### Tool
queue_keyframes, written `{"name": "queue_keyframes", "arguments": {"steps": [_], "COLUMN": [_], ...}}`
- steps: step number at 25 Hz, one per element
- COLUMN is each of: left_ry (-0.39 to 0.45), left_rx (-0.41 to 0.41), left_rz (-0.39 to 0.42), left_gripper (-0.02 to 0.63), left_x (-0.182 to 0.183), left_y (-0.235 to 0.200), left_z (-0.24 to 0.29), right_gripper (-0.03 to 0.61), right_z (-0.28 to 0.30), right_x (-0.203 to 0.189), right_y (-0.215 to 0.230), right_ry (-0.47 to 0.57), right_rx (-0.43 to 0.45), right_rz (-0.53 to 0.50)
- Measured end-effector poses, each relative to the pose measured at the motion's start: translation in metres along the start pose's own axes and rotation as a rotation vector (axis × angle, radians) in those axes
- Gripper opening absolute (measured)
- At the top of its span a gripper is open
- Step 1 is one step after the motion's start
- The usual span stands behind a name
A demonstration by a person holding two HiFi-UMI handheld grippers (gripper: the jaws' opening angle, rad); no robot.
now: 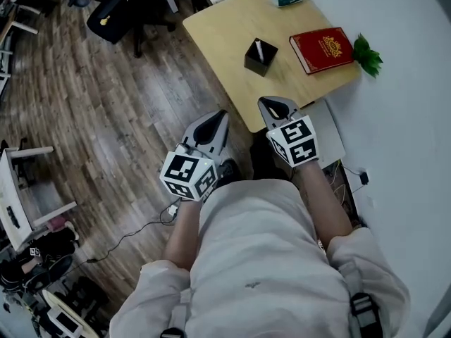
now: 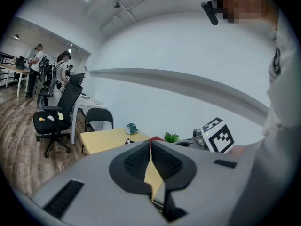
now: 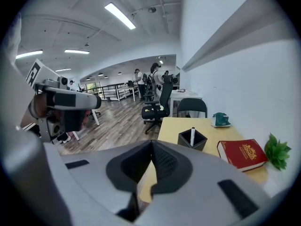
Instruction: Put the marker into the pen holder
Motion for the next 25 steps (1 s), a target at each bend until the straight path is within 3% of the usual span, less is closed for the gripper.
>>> {"name": "queue_keyframes", "arguments": {"steps": [13, 25], "left_ry": [-0.019, -0.035], "left_rx": [-0.069, -0.12], "left_rz": [0.047, 0.064], "left_gripper": [0.015, 0.015], "left_x": [-0.017, -0.027], "left_y": [0.033, 0.057], "left_z": [-0.057, -0.071], "right_gripper": [0.0, -0.002], "right_z": [-0.09, -0.143], "right_x": [0.01, 0.003], "right_y": [-0.067, -0.083], "right_ry": [0.147, 0.25], "right_rx": [-0.05, -0.092], "right_rz": [0.021, 0.056]}}
Point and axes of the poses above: the fingertips, and each gripper's own axes: z forward along the fingers, y to its right, x out of its top, the point moved 9 cm from there along -z, backward along the fingers, and after that the axes turned 14 degrees about -x, right-handed, at the moved point
